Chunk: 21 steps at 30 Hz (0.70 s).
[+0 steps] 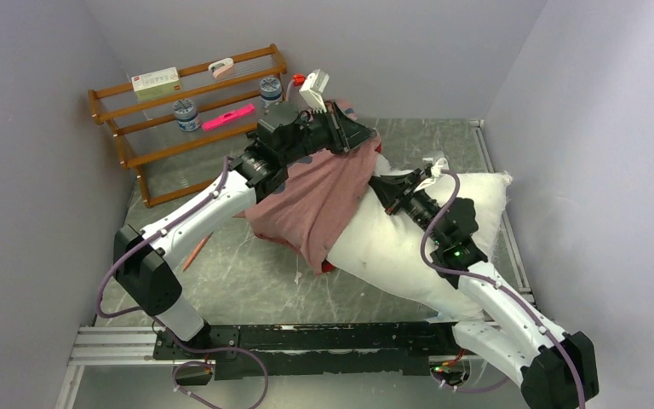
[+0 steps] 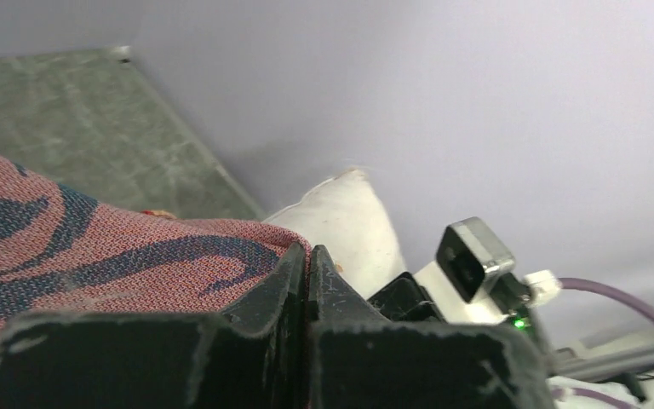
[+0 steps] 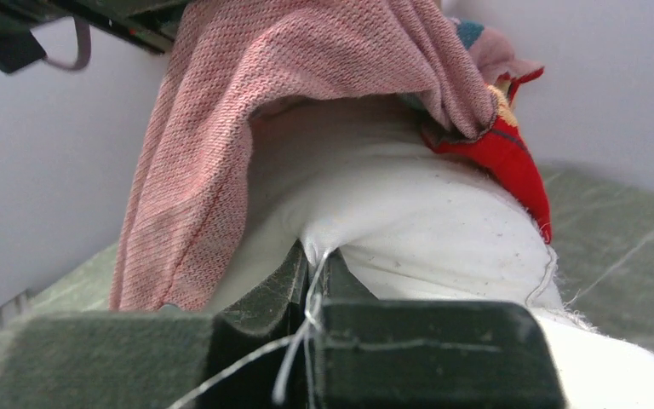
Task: Put the pillow into the pillowcase
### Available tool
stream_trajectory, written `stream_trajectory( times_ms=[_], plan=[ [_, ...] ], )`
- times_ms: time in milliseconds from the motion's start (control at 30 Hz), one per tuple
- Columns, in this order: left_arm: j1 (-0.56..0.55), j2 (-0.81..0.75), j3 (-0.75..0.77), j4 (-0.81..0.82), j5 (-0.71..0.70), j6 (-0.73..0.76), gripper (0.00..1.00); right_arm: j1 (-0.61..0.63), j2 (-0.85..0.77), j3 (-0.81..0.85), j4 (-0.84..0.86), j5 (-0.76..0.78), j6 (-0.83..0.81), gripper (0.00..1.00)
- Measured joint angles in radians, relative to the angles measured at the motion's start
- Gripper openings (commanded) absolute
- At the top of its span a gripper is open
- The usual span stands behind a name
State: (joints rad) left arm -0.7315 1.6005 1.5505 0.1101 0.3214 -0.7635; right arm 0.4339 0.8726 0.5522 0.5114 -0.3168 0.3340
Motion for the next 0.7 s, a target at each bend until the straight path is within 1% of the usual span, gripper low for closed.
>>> stream_trajectory(
  times_ms=[133, 267, 333, 367, 433, 467, 500, 567, 633, 700],
  plan=[
    [0.0, 0.0, -0.038, 0.117, 0.027, -0.084, 0.05, 0.003, 0.013, -0.027, 0.129, 0.04, -0.001, 0.0],
    [0.0, -0.007, -0.143, 0.251, 0.031, -0.168, 0.05, 0.016, 0.084, -0.04, 0.244, 0.097, 0.004, 0.0],
    [-0.002, -0.008, -0.189, 0.285, 0.031, -0.195, 0.05, 0.023, 0.128, -0.043, 0.28, 0.137, 0.011, 0.0],
    [-0.002, -0.007, -0.198, 0.285, 0.031, -0.198, 0.06, 0.026, 0.15, -0.043, 0.291, 0.163, 0.016, 0.0],
    [-0.003, -0.006, -0.201, 0.267, 0.032, -0.193, 0.19, 0.031, 0.179, -0.049, 0.304, 0.208, 0.032, 0.0],
    [-0.003, -0.006, -0.201, 0.264, 0.035, -0.183, 0.28, 0.032, 0.185, -0.056, 0.305, 0.23, 0.04, 0.06],
    [-0.004, -0.006, -0.2, 0.256, 0.042, -0.166, 0.4, 0.033, 0.185, -0.062, 0.298, 0.251, 0.047, 0.14],
    [-0.013, -0.018, -0.199, 0.197, 0.06, -0.117, 0.55, 0.034, 0.182, -0.064, 0.269, 0.29, 0.057, 0.27],
    [-0.024, -0.043, -0.192, 0.085, 0.059, -0.05, 0.63, 0.035, 0.165, -0.064, 0.204, 0.327, 0.06, 0.41],
    [-0.029, -0.079, -0.18, -0.029, 0.046, 0.021, 0.67, 0.036, 0.113, -0.055, 0.111, 0.364, 0.055, 0.54]
  ],
)
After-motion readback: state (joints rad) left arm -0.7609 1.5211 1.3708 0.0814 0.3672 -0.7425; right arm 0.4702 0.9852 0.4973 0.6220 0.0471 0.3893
